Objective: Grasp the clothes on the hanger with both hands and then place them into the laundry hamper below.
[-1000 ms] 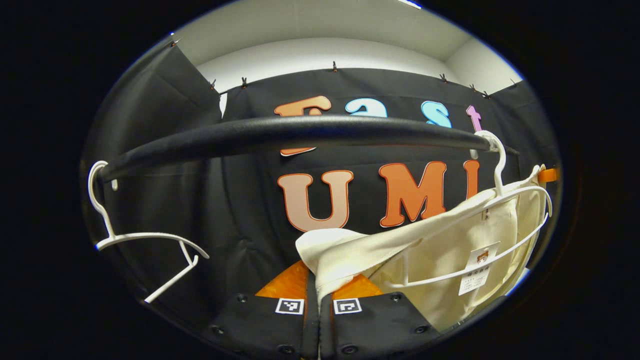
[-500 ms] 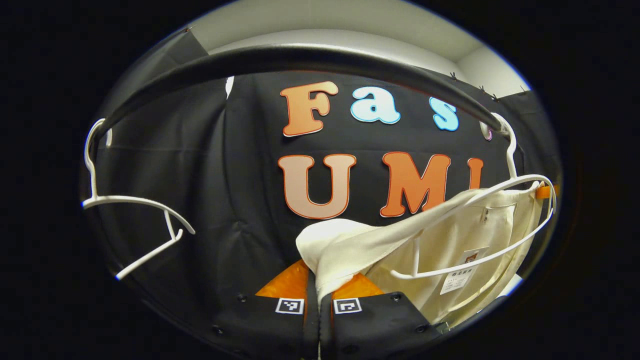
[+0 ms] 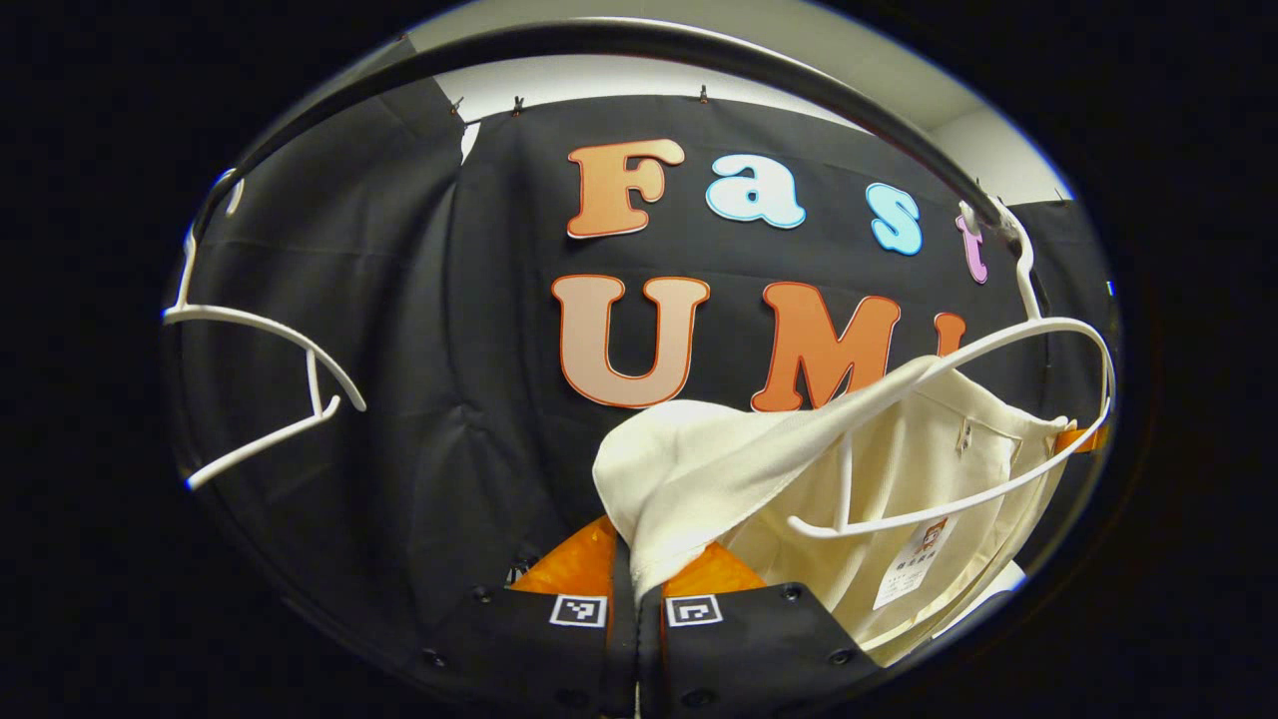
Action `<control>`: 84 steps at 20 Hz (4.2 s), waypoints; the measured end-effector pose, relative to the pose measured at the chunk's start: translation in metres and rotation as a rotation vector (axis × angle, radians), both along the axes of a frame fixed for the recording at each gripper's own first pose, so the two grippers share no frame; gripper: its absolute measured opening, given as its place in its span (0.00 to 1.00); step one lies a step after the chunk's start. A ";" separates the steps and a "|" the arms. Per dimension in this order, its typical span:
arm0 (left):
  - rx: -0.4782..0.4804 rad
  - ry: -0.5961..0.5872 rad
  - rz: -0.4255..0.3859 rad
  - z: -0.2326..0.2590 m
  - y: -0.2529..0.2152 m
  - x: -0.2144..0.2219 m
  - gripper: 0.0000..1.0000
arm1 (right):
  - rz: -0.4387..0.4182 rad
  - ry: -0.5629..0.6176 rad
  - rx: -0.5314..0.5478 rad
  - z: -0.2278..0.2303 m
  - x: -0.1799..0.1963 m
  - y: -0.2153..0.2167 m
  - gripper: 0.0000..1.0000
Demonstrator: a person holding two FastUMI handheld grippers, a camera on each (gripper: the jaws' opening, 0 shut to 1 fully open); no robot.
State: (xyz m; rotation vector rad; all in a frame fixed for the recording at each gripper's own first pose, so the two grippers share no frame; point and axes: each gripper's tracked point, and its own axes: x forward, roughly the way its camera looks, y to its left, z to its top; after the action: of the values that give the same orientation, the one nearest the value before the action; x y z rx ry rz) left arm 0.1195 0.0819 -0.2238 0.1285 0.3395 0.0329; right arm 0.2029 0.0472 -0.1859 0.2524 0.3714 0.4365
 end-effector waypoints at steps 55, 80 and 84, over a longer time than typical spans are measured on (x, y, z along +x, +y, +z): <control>0.062 0.873 -0.202 -0.373 -0.125 -0.225 0.12 | -0.071 0.628 -0.267 -0.386 -0.199 0.018 0.06; 0.029 0.390 -0.048 -0.156 -0.176 -0.186 0.96 | -0.073 0.217 -0.334 -0.155 -0.149 -0.077 0.92; 0.022 0.264 -0.045 -0.090 -0.173 -0.175 0.96 | -0.055 0.100 -0.328 -0.098 -0.144 -0.076 0.92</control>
State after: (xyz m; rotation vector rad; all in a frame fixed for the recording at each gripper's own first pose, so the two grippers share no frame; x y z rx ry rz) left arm -0.0553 -0.0910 -0.3137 0.1628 0.6000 -0.0255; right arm 0.0584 -0.0287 -0.2843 -0.0349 0.5261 0.3034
